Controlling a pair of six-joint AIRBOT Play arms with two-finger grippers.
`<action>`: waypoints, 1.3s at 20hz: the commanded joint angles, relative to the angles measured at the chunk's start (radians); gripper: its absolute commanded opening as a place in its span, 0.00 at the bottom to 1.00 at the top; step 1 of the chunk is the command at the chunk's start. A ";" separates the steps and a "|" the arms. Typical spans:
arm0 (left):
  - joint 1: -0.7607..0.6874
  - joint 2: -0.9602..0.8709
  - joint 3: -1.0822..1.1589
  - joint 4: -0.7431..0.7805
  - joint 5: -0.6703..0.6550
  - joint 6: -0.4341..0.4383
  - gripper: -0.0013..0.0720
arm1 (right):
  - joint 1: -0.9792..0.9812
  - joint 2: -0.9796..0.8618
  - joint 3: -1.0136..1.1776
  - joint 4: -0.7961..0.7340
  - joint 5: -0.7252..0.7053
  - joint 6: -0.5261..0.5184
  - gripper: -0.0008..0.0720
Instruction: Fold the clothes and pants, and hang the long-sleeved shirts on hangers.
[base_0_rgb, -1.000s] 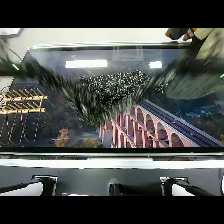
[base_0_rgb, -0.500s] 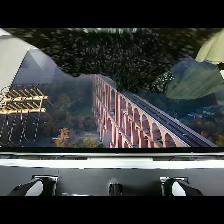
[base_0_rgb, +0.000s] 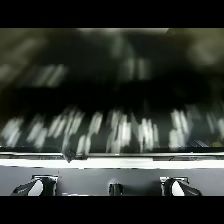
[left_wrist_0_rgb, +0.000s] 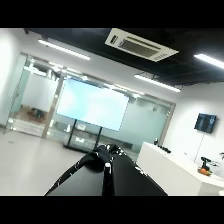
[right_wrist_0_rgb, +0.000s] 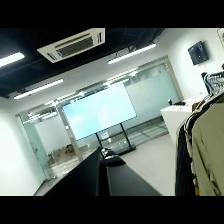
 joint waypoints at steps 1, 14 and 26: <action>-0.026 -0.102 0.000 -0.006 0.013 0.068 0.04 | 0.000 -0.124 0.001 0.171 -0.035 -0.018 0.04; -0.370 -0.967 0.000 -0.026 0.277 0.270 0.04 | 0.318 -0.805 -0.201 0.224 -0.268 -0.337 0.04; -0.376 -1.171 0.012 -0.026 -0.128 0.054 0.75 | 0.374 -1.022 -0.200 0.209 0.113 -0.226 0.34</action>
